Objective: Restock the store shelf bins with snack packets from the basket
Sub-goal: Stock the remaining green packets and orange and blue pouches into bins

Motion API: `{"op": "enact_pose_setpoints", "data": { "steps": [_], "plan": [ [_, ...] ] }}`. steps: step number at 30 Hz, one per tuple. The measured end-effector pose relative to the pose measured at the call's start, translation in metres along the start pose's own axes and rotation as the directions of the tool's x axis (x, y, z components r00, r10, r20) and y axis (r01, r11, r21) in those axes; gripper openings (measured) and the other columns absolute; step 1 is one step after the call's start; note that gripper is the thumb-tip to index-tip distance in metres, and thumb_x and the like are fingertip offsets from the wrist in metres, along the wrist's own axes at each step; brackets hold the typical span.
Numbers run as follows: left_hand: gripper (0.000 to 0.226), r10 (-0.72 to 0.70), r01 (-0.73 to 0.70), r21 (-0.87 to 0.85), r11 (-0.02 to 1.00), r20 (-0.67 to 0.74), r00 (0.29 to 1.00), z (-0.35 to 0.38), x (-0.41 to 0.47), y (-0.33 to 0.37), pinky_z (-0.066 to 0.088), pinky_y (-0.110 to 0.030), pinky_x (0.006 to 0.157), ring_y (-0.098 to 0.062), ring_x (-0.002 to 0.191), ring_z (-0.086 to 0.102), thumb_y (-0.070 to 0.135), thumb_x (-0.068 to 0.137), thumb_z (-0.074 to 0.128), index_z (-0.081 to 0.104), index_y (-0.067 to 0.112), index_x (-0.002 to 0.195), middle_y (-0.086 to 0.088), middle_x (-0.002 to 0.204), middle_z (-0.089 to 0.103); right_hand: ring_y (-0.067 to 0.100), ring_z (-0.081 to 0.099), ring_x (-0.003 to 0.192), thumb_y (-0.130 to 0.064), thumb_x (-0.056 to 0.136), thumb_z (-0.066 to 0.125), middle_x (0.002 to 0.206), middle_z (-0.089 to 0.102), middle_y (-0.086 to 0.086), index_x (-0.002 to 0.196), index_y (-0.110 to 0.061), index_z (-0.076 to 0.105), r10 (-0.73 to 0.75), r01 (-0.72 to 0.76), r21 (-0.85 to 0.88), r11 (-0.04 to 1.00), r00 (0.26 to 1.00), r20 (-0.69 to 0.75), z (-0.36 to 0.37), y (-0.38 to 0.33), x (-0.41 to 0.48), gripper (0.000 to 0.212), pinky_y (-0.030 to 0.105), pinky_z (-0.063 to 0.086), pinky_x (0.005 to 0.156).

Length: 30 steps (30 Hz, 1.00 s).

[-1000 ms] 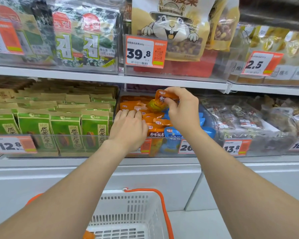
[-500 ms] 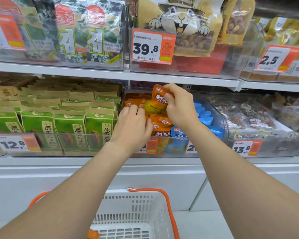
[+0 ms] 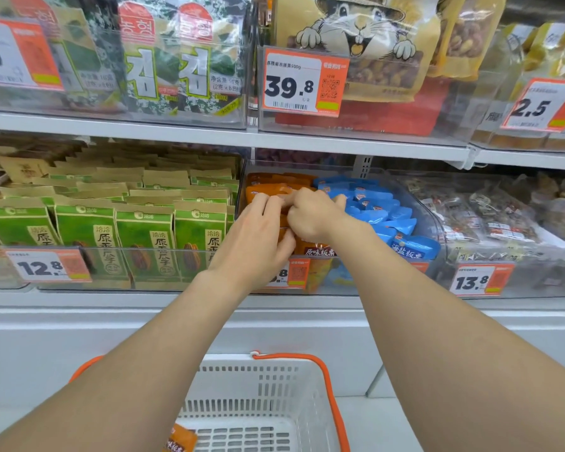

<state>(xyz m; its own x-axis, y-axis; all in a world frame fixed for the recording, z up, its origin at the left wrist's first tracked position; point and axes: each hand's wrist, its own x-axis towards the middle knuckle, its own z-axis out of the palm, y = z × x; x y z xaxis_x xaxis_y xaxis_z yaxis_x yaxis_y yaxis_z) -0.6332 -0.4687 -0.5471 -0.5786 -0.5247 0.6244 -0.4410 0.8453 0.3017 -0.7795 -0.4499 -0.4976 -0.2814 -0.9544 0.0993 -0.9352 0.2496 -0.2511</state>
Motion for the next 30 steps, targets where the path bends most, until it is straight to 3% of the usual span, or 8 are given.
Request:
{"op": "enact_pose_setpoints", "data": {
  "steps": [4, 9, 15, 17, 20, 23, 27, 30],
  "plan": [
    [0.029, 0.027, -0.031, -0.078, 0.997, -0.046, 0.999, -0.008, -0.006, -0.003, 0.043, -0.02, 0.084, -0.011, 0.104, 0.052, 0.02, 0.097, 0.063, 0.056, 0.016, 0.125, 0.003, 0.121, 0.051, 0.032, 0.05, 0.111, -0.017, 0.093, 0.041, 0.104, 0.065, 0.006, 0.093, -0.023, 0.066, 0.018, -0.03, -0.071, 0.997, 0.985, -0.172, 0.003, -0.006, -0.012, 0.025, 0.055, 0.027, 0.105],
    [0.011, 0.059, -0.061, -0.004, 0.998, -0.199, 0.978, -0.036, -0.016, -0.012, 0.044, -0.028, 0.07, -0.012, 0.084, 0.053, 0.02, 0.092, 0.067, 0.062, 0.017, 0.102, 0.006, 0.092, 0.055, 0.028, 0.057, 0.085, -0.021, 0.085, 0.039, 0.088, 0.071, 0.003, 0.09, -0.018, 0.071, -0.189, 0.171, -0.084, 0.982, 0.821, -0.539, -0.001, -0.023, -0.04, 0.032, 0.041, 0.041, 0.077],
    [0.041, -0.127, 0.1, 0.212, 0.972, 0.118, 0.985, -0.073, -0.057, -0.048, 0.039, -0.028, 0.049, -0.02, 0.055, 0.057, 0.05, 0.09, 0.052, 0.059, 0.023, 0.059, 0.006, 0.054, 0.059, 0.032, 0.053, 0.059, -0.028, 0.073, 0.044, 0.061, 0.055, 0.006, 0.06, -0.019, 0.049, -0.493, 0.485, -0.123, 0.866, 0.868, -0.05, 0.028, -0.056, -0.083, 0.016, 0.03, 0.036, 0.052],
    [0.038, -0.227, 0.173, 0.172, 0.97, 0.387, 0.894, -0.08, -0.073, -0.063, 0.045, -0.032, 0.053, -0.021, 0.059, 0.06, 0.042, 0.092, 0.057, 0.059, 0.023, 0.06, 0.005, 0.058, 0.06, 0.031, 0.05, 0.054, -0.023, 0.071, 0.047, 0.057, 0.051, 0.006, 0.055, -0.018, 0.046, -0.491, 0.502, -0.107, 0.858, 0.864, 0.114, 0.041, -0.068, -0.088, 0.017, 0.033, 0.04, 0.048],
    [0.017, -0.33, 0.337, 0.15, 0.93, 0.747, 0.577, -0.083, -0.097, -0.083, 0.061, -0.037, 0.065, -0.015, 0.065, 0.072, 0.031, 0.096, 0.061, 0.072, 0.025, 0.084, 0.002, 0.083, 0.073, 0.026, 0.054, 0.06, -0.015, 0.077, 0.054, 0.064, 0.054, 0.007, 0.062, -0.016, 0.057, -0.439, 0.508, -0.105, 0.855, 0.816, 0.377, 0.067, -0.087, -0.093, 0.015, 0.035, 0.048, 0.051],
    [0.021, -0.387, 0.371, 0.263, 0.891, 0.867, 0.314, -0.083, -0.113, -0.098, 0.063, -0.038, 0.084, -0.014, 0.084, 0.077, 0.034, 0.1, 0.058, 0.071, 0.024, 0.112, 0.0, 0.107, 0.074, 0.026, 0.065, 0.086, -0.022, 0.085, 0.059, 0.097, 0.067, 0.005, 0.102, -0.02, 0.073, -0.366, 0.554, -0.191, 0.81, 0.733, 0.574, 0.104, -0.11, -0.094, 0.022, 0.037, 0.059, 0.072],
    [0.031, -0.454, 0.299, 0.392, 0.87, 0.874, 0.176, -0.083, -0.122, -0.116, 0.059, -0.044, 0.097, -0.016, 0.094, 0.076, 0.027, 0.103, 0.05, 0.066, 0.025, 0.13, 0.004, 0.111, 0.07, 0.027, 0.064, 0.102, -0.021, 0.094, 0.054, 0.121, 0.061, 0.004, 0.132, -0.019, 0.06, -0.327, 0.645, -0.249, 0.723, 0.636, 0.699, 0.169, -0.138, -0.089, 0.039, 0.04, 0.058, 0.083],
    [0.036, -0.487, 0.229, 0.448, 0.865, 0.859, 0.16, -0.07, -0.128, -0.135, 0.056, -0.046, 0.1, -0.021, 0.106, 0.072, 0.024, 0.102, 0.048, 0.064, 0.028, 0.134, 0.003, 0.121, 0.065, 0.022, 0.06, 0.087, -0.018, 0.098, 0.053, 0.116, 0.06, 0.003, 0.126, -0.018, 0.058, -0.359, 0.721, -0.235, 0.652, 0.566, 0.742, 0.221, -0.154, -0.092, 0.029, 0.035, 0.05, 0.067]
  ]
}}
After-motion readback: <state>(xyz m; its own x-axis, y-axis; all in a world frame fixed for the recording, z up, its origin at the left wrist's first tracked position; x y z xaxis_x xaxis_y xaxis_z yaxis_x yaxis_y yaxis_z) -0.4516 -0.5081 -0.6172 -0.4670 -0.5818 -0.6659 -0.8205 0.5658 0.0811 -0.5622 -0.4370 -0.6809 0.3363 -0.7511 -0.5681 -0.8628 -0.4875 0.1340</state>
